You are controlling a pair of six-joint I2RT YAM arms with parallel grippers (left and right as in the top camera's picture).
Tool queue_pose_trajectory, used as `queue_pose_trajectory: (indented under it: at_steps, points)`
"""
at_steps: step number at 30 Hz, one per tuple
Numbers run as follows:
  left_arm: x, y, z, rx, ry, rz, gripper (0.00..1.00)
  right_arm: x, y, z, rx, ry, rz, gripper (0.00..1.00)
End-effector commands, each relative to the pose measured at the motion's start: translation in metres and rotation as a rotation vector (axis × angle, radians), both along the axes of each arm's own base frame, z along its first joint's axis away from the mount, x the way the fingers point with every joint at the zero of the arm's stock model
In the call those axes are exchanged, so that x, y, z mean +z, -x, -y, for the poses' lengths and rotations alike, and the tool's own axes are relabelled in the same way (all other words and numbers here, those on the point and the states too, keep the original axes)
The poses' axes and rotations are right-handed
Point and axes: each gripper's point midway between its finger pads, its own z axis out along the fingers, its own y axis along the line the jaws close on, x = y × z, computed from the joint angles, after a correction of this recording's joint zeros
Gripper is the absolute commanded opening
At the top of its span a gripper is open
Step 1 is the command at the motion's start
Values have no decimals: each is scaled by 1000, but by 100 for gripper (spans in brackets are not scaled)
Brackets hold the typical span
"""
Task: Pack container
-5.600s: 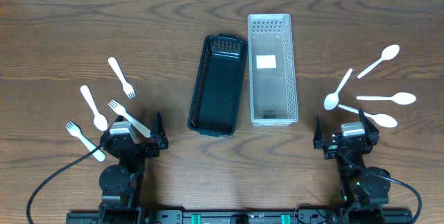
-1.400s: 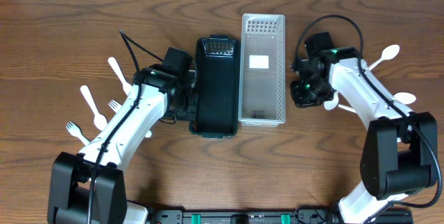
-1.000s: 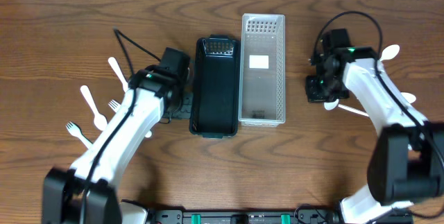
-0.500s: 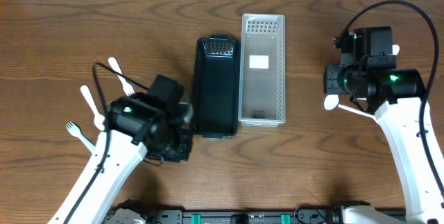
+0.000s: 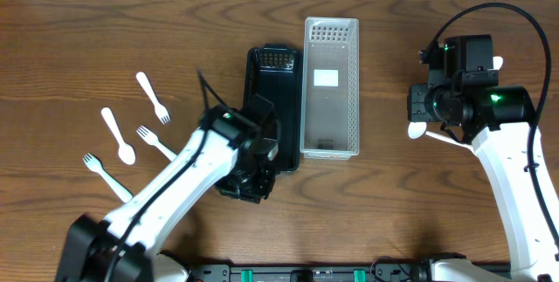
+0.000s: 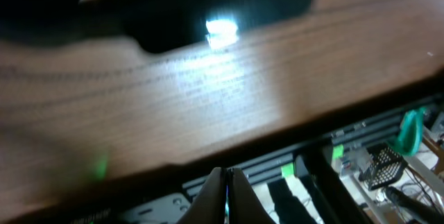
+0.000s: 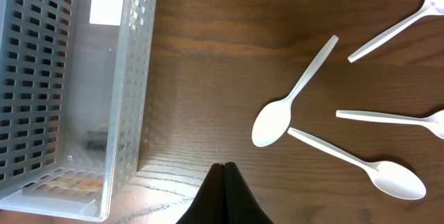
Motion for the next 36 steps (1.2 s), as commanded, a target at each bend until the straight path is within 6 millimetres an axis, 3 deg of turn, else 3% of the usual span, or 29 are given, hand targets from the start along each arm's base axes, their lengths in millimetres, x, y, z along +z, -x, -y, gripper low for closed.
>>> queue_pose_trajectory:
  at_steps: [1, 6, 10, 20, 29, 36]
  points:
    - [-17, -1, 3, -7, -15, -41, 6, 4, -2, 5, -24, 5, 9, 1]
    - [-37, -23, 6, -19, -40, 25, 6, 3, 0, 5, -24, 6, 2, 1]
    - [-41, -40, 6, -25, -57, 107, 6, 3, 0, 5, -24, 6, 2, 1]
    - [-41, -37, -3, -31, -101, 98, 6, 2, 1, 6, -24, 7, -5, 1]
    - [-44, -53, -16, -45, -179, 182, 6, 2, 1, 6, -24, 7, -5, 1]
    - [-43, -50, -17, -46, -187, 168, 6, 2, 2, 6, -24, 7, -7, 2]
